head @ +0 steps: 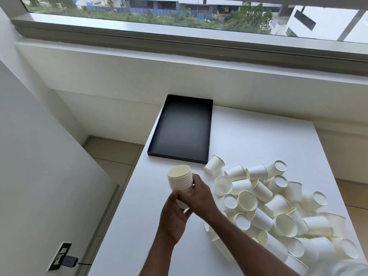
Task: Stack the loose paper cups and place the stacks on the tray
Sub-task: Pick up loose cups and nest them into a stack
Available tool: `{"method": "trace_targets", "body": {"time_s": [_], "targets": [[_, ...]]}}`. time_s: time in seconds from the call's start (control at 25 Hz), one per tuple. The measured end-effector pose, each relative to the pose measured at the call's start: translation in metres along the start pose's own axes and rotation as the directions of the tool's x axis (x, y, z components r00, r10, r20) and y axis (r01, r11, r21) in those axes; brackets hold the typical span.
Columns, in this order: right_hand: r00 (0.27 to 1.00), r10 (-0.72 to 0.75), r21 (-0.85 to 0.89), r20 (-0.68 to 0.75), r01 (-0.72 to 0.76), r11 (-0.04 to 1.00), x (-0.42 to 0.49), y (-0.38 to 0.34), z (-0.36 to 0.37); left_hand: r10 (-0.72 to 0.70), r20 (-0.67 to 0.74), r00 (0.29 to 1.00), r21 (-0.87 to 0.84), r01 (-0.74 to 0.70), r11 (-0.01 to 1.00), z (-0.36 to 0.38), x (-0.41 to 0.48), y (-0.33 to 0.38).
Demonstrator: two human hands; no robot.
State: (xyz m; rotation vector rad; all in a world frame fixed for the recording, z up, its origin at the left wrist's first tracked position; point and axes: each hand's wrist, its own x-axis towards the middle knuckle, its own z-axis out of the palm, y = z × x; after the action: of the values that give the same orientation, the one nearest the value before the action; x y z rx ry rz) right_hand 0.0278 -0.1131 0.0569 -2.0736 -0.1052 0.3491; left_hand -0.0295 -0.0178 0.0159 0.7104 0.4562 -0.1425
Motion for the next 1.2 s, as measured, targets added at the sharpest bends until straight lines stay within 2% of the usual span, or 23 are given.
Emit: {"method": "trace_targets", "body": {"time_s": [0.12,0.24,0.32,0.36,0.4,0.44,0.48,0.52,0.64,0.68,0.72,0.76,0.8,0.84,0.88,0.92,0.96,1.0,1.04,1.12,1.2], "targets": [[0.990,-0.041,-0.016,0.132,0.043,0.999,-0.001,-0.003,0.005,0.024,0.005,1.000,-0.144,-0.023,0.989,-0.004,-0.002,0.005],[0.920,-0.071,-0.018,0.385,0.084,0.996,0.001,-0.003,-0.002,0.055,-0.006,0.998,-0.182,-0.055,0.982,-0.015,0.001,0.015],[0.884,-0.070,-0.163,0.462,0.163,0.973,0.004,0.010,-0.015,0.048,-0.077,0.996,-0.214,-0.063,0.975,-0.026,0.007,0.024],[0.874,-0.080,-0.327,0.480,0.263,0.907,0.006,0.019,-0.023,0.045,-0.102,0.994,-0.232,-0.068,0.970,-0.032,0.009,0.029],[0.853,-0.087,-0.501,0.514,0.381,0.777,0.008,0.030,-0.030,0.042,-0.115,0.992,-0.249,-0.070,0.966,-0.037,0.011,0.033],[0.825,-0.051,-0.640,0.563,0.474,0.605,0.008,0.043,-0.034,0.038,-0.122,0.992,-0.263,-0.069,0.962,-0.041,0.013,0.037],[0.795,-0.001,-0.706,0.607,0.539,0.460,0.007,0.055,-0.037,0.033,-0.118,0.992,-0.271,-0.064,0.960,-0.045,0.015,0.040],[0.767,0.045,-0.724,0.640,0.582,0.371,0.004,0.066,-0.037,0.027,-0.111,0.993,-0.271,-0.057,0.961,-0.046,0.015,0.043],[0.736,0.103,-0.739,0.669,0.646,0.191,-0.002,0.088,-0.028,0.017,-0.110,0.994,-0.270,-0.046,0.962,-0.049,0.016,0.048],[0.758,0.075,-0.758,0.648,0.631,0.165,0.000,0.091,-0.027,0.013,-0.110,0.994,-0.271,-0.043,0.962,-0.049,0.016,0.050],[0.789,-0.037,-0.776,0.614,0.611,0.154,0.007,0.094,-0.027,0.009,-0.112,0.994,-0.272,-0.039,0.962,-0.050,0.016,0.051],[0.820,-0.074,-0.787,0.568,0.567,0.242,0.013,0.088,-0.026,0.003,-0.116,0.993,-0.272,-0.035,0.962,-0.050,0.017,0.052],[0.860,-0.185,-0.776,0.475,0.509,0.373,0.019,0.082,-0.026,-0.002,-0.120,0.993,-0.269,-0.031,0.963,-0.051,0.017,0.054],[0.923,-0.213,-0.702,0.322,0.383,0.600,0.025,0.067,-0.028,-0.005,-0.123,0.992,-0.265,-0.028,0.964,-0.051,0.018,0.056],[0.967,-0.239,-0.540,0.088,0.248,0.804,0.033,0.051,-0.031,-0.007,-0.125,0.992,-0.259,-0.026,0.966,-0.052,0.018,0.058],[0.967,-0.208,-0.319,-0.149,0.152,0.935,0.038,0.031,-0.036,-0.007,-0.127,0.992,-0.247,-0.025,0.969,-0.053,0.019,0.060],[0.948,-0.145,-0.117,-0.282,0.116,0.986,0.044,0.010,-0.040,-0.007,-0.127,0.992,-0.225,-0.022,0.974,-0.054,0.021,0.061],[0.946,-0.113,0.002,-0.305,0.119,0.993,0.048,-0.007,-0.043,-0.010,-0.125,0.992,-0.195,-0.014,0.981,-0.055,0.022,0.062],[0.962,-0.120,0.066,-0.245,0.140,0.988,0.051,-0.023,-0.045,-0.017,-0.121,0.992,-0.163,-0.003,0.987,-0.055,0.024,0.063],[0.981,-0.188,0.101,-0.057,0.193,0.976,0.053,-0.045,-0.042,-0.027,-0.111,0.994,-0.107,0.015,0.994,-0.055,0.026,0.066],[0.975,-0.215,0.090,0.055,0.210,0.974,0.060,-0.052,-0.039,-0.022,-0.108,0.994,-0.057,0.016,0.998,-0.056,0.025,0.071]]}}
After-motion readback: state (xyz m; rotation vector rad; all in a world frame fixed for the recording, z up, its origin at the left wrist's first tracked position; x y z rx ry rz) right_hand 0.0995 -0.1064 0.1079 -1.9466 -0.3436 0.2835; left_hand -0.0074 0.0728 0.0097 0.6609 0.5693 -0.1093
